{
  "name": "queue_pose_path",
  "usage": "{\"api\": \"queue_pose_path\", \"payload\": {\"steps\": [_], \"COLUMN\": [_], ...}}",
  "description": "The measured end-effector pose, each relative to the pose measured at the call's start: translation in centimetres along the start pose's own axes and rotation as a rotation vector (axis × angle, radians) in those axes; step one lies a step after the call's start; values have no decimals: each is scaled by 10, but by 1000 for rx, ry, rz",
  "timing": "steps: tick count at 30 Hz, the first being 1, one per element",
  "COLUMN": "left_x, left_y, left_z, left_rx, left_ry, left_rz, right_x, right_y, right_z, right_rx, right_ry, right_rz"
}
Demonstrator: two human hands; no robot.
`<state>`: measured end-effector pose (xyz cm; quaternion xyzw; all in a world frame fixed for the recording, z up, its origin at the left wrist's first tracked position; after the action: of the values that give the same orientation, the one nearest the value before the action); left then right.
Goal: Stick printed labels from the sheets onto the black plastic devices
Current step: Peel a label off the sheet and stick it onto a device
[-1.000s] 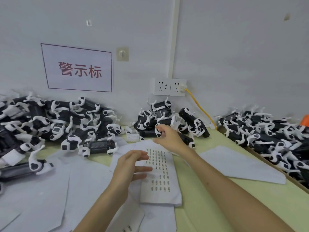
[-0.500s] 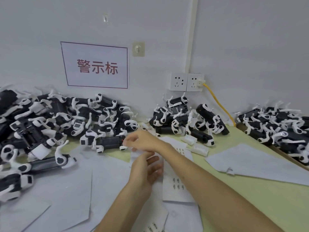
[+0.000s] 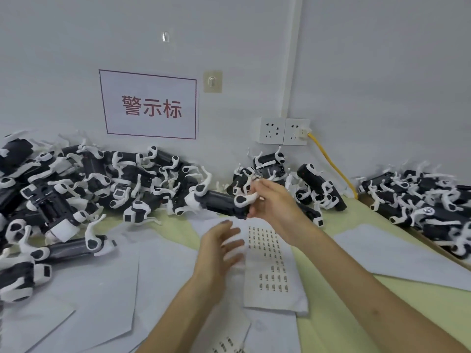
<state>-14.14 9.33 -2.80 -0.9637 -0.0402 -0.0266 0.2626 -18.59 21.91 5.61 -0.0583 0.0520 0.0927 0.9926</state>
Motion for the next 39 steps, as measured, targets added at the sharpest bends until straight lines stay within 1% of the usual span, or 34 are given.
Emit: {"api": "queue_pose_path", "payload": {"steps": [2, 4, 7, 8, 10, 12, 15, 17, 19, 21, 23, 24, 25, 27, 28, 29, 30, 32, 34, 36, 38, 39], "left_x": [0, 3, 5, 5, 4, 3, 3, 5, 7, 8, 8, 7, 6, 5, 5, 5, 6, 4, 2, -1, -8, -10], "left_y": [-7, -14, -18, -19, -19, -18, -19, -22, -24, -25, -24, -23, -21, -20, -20, -21, -21, -20, -19, -15, -4, 4], "left_z": [-7, -8, -5, -4, -3, -3, -5, -7, -6, -4, -2, -2, -3, -4, -4, -4, -4, -3, -2, -1, 1, -1], "left_rx": [2, -13, -66, -79, -75, -42, 2, 25, 29, 2, -6, -2, -1, -15, -21, -17, -4, 5, -14, -11, 47, 32], "left_ry": [-58, -79, -109, -123, -138, -121, -88, -83, -95, -104, -101, -102, -111, -133, -140, -140, -131, -116, -120, -125, -118, -154], "left_rz": [112, 221, 290, 301, 329, 366, 431, 452, 449, 428, 405, 397, 386, 384, 391, 394, 393, 392, 379, 312, 165, 77], "right_x": [19, 35, 46, 46, 45, 45, 50, 54, 55, 56, 59, 60, 60, 60, 61, 62, 63, 64, 66, 70, 72, 74], "right_y": [17, 32, 51, 56, 63, 58, 45, 40, 39, 44, 47, 47, 45, 34, 27, 22, 19, 17, 21, 25, 28, 29], "right_z": [-9, -24, -52, -58, -60, -58, -54, -51, -49, -46, -37, -32, -30, -32, -35, -38, -41, -40, -33, -27, -23, -21], "right_rx": [-152, -261, -425, -404, -206, -31, 143, 236, 306, 423, 510, 502, 473, 424, 451, 503, 564, 655, 665, 665, 704, 714], "right_ry": [-82, -165, -272, -281, -256, -216, -197, -173, -141, -79, 63, 126, 160, 169, 173, 186, 210, 290, 368, 415, 463, 481], "right_rz": [41, 46, -54, -104, -172, -155, -82, -75, -126, -231, -316, -310, -263, -95, -35, -13, -27, -116, -218, -271, -315, -336]}}
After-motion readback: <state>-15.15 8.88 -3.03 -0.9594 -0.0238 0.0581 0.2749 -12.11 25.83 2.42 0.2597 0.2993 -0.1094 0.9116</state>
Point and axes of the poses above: each hand's wrist, its own x-axis away from the middle knuckle, its own y-axis out of the back of the hand, z = x × y, the point moved 7 cm from there along -x, towards the middle knuckle, and after that the axes turned 7 degrees about -y, right-handed, at the moved point
